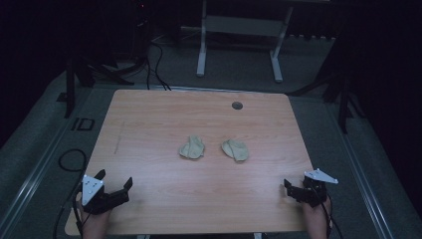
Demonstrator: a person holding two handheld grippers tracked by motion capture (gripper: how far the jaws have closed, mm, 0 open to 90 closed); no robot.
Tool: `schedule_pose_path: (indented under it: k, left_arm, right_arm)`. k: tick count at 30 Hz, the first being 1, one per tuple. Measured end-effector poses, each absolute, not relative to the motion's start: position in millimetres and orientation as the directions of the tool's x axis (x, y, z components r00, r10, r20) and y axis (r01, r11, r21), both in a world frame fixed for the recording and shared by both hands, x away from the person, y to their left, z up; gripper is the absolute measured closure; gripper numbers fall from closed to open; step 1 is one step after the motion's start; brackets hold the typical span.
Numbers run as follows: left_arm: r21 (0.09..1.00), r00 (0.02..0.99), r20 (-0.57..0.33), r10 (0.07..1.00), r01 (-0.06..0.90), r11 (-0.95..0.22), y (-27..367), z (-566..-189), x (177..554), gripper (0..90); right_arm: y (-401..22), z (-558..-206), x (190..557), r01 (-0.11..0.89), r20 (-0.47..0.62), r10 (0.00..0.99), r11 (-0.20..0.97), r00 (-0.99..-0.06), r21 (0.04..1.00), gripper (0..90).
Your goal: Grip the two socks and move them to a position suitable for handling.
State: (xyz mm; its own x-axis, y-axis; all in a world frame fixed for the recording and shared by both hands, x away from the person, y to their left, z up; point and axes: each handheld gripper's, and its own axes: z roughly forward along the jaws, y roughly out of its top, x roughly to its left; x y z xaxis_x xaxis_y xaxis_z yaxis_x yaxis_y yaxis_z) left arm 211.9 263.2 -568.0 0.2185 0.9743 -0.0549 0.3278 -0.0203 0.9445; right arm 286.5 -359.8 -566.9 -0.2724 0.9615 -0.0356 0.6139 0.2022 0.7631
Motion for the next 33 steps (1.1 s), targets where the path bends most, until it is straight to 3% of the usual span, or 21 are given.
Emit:
schedule_pose_path:
  k: [11,33]
  left_arm:
    - [0.945,0.232,-0.068,0.97,0.326,-0.011,262,-567,211,2.5]
    - [0.944,0.246,-0.079,0.966,0.329,-0.007,262,-567,212,2.5]
  right_arm:
    - [-337,-560,300,0.603,0.008,0.915,0.259,-0.402,0.755,15.4]
    - [-278,-537,351,0.604,0.105,0.862,0.255,-0.496,0.755,13.8]
